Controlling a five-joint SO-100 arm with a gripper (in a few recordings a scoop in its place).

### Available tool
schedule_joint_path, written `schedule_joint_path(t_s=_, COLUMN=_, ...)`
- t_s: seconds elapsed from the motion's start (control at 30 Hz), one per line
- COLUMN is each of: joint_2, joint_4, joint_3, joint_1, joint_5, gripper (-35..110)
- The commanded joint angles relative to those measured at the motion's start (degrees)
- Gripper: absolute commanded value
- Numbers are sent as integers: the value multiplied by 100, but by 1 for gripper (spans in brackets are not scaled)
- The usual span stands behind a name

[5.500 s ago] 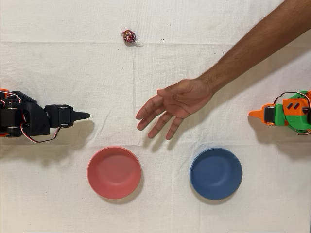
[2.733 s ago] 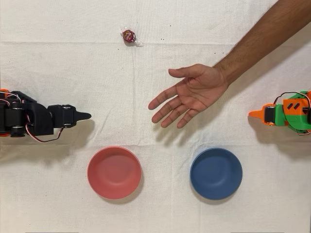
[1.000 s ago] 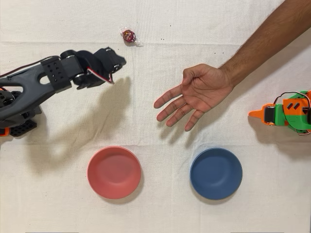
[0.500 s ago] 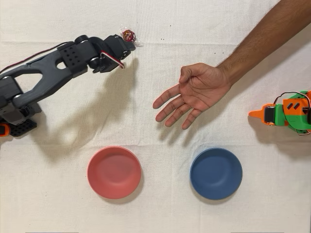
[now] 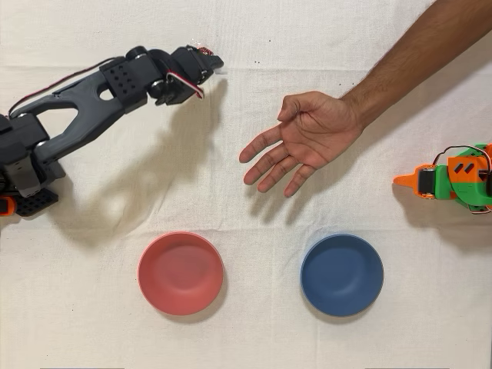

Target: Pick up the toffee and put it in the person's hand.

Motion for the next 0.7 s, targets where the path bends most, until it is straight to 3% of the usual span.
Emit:
schedule_joint_path(t_s=0.0, joint_2=149, joint_4=132, joint_3=-615, joint_1=-255, joint_5=97, gripper=25)
schedule_joint_path(t_s=0.67, joint_2=-545, joint_4=255, joint_3=-1336, joint_1=-510, joint_5=88, gripper=25)
